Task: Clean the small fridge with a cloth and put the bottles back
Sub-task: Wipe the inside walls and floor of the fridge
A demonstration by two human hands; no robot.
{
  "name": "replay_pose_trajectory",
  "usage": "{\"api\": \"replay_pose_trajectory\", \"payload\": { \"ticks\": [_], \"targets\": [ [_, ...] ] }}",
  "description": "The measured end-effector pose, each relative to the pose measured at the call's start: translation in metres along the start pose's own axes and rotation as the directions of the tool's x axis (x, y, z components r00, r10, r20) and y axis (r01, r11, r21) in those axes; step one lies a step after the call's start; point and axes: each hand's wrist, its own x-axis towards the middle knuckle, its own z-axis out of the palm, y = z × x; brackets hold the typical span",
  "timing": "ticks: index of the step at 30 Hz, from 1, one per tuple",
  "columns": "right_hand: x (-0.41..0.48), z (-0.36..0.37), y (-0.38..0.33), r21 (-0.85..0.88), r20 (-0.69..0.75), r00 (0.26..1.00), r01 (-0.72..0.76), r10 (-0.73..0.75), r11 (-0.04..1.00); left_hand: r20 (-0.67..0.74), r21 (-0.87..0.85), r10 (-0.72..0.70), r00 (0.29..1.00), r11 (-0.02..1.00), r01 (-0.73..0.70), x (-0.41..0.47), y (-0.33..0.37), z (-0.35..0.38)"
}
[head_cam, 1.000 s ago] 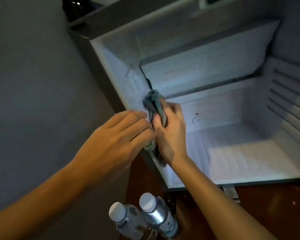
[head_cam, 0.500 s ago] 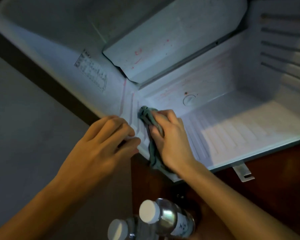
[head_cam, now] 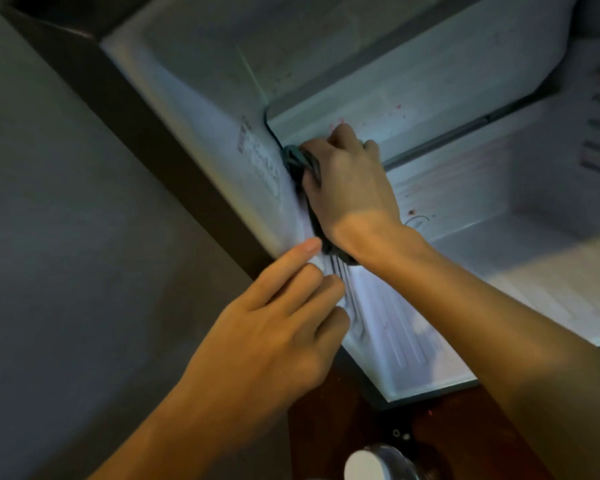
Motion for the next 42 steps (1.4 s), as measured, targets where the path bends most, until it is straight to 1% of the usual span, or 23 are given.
{"api": "replay_pose_trajectory", "payload": {
  "ticks": [3, 6, 8, 10, 11, 13, 15, 17, 18, 21, 23, 25, 27, 30, 32, 34, 35, 37, 38, 40, 42],
  "targets": [
    [0.01, -0.006, -0.009, -0.142, 0.161, 0.987, 0.003, 0.02, 0.99, 0.003, 0.002, 0.016, 1.0, 1.0, -0.016, 0.001, 0.001, -0.001],
    [0.018, -0.013, -0.01, -0.186, 0.291, 0.956, 0.014, 0.042, 0.982, -0.014, 0.007, 0.008, 1.0, 1.0, -0.008, -0.002, 0.0, 0.002],
    [0.018, -0.014, -0.004, -0.131, 0.346, 0.938, 0.029, 0.018, 0.991, -0.028, 0.006, -0.008, 1.0, 1.0, 0.008, -0.002, 0.0, 0.002],
    [0.012, -0.014, 0.006, -0.008, 0.372, 0.928, 0.037, -0.032, 0.999, -0.021, 0.0, 0.004, 1.0, 1.0, -0.004, -0.003, 0.0, 0.002],
    [0.007, -0.016, 0.011, 0.072, 0.365, 0.929, 0.043, -0.066, 0.996, -0.014, -0.013, 0.016, 1.0, 1.0, -0.016, -0.003, -0.001, 0.002],
    [-0.013, -0.022, 0.02, 0.228, 0.299, 0.944, 0.075, -0.143, 0.971, -0.021, -0.052, 0.03, 0.999, 0.998, -0.031, -0.003, -0.003, 0.002],
    [-0.033, -0.028, 0.022, 0.299, 0.198, 0.959, 0.138, -0.203, 0.944, -0.033, -0.084, 0.034, 0.999, 0.996, -0.037, -0.003, -0.004, 0.002],
    [-0.033, -0.023, 0.025, 0.264, 0.111, 0.968, 0.191, -0.227, 0.945, -0.017, -0.102, 0.06, 0.998, 0.993, -0.061, -0.002, -0.007, 0.0],
    [-0.024, -0.018, 0.025, 0.227, 0.09, 0.971, 0.195, -0.22, 0.954, -0.003, -0.112, 0.08, 0.997, 0.99, -0.08, -0.003, -0.01, -0.001],
    [0.003, -0.001, 0.019, 0.15, 0.101, 0.988, 0.101, -0.117, 0.983, 0.018, -0.114, 0.087, 0.996, 0.99, -0.085, -0.014, -0.018, -0.004],
    [0.006, 0.006, 0.019, 0.174, 0.111, 0.991, 0.055, -0.075, 0.983, 0.015, -0.117, 0.088, 0.996, 0.989, -0.085, -0.02, -0.022, -0.004],
    [-0.002, 0.004, 0.019, 0.263, 0.118, 0.988, 0.064, -0.098, 0.963, 0.023, -0.125, 0.086, 0.996, 0.989, -0.083, -0.021, -0.024, -0.004],
    [-0.017, -0.009, 0.021, 0.315, 0.123, 0.98, 0.112, -0.157, 0.942, 0.018, -0.132, 0.077, 0.997, 0.989, -0.074, -0.017, -0.025, -0.003],
    [-0.042, -0.029, 0.023, 0.334, 0.133, 0.956, 0.203, -0.26, 0.92, 0.015, -0.145, 0.086, 0.996, 0.986, -0.083, -0.014, -0.026, -0.004],
    [-0.038, -0.028, 0.024, 0.289, 0.105, 0.955, 0.239, -0.279, 0.927, 0.012, -0.153, 0.087, 0.996, 0.985, -0.084, -0.014, -0.027, -0.004],
    [-0.016, -0.014, 0.021, 0.197, 0.074, 0.968, 0.222, -0.24, 0.955, 0.012, -0.154, 0.083, 0.996, 0.985, -0.08, -0.014, -0.027, -0.005],
    [-0.005, -0.005, 0.019, 0.164, 0.062, 0.979, 0.179, -0.192, 0.97, 0.017, -0.151, 0.082, 0.996, 0.985, -0.078, -0.014, -0.026, -0.004],
    [0.007, 0.006, 0.014, 0.168, 0.066, 0.995, 0.069, -0.081, 0.983, 0.032, -0.138, 0.073, 0.997, 0.988, -0.068, -0.013, -0.025, -0.003],
    [0.004, 0.008, 0.013, 0.214, 0.062, 0.996, 0.053, -0.068, 0.975, 0.038, -0.129, 0.065, 0.997, 0.99, -0.059, -0.013, -0.024, -0.003],
    [-0.018, -0.003, 0.014, 0.31, 0.063, 0.991, 0.091, -0.116, 0.946, 0.051, -0.116, 0.04, 0.998, 0.993, -0.034, -0.013, -0.021, -0.004],
    [-0.05, -0.024, 0.015, 0.325, 0.072, 0.974, 0.182, -0.216, 0.928, 0.051, -0.116, 0.018, 0.999, 0.993, -0.012, -0.011, -0.019, -0.006]
  ]
}}
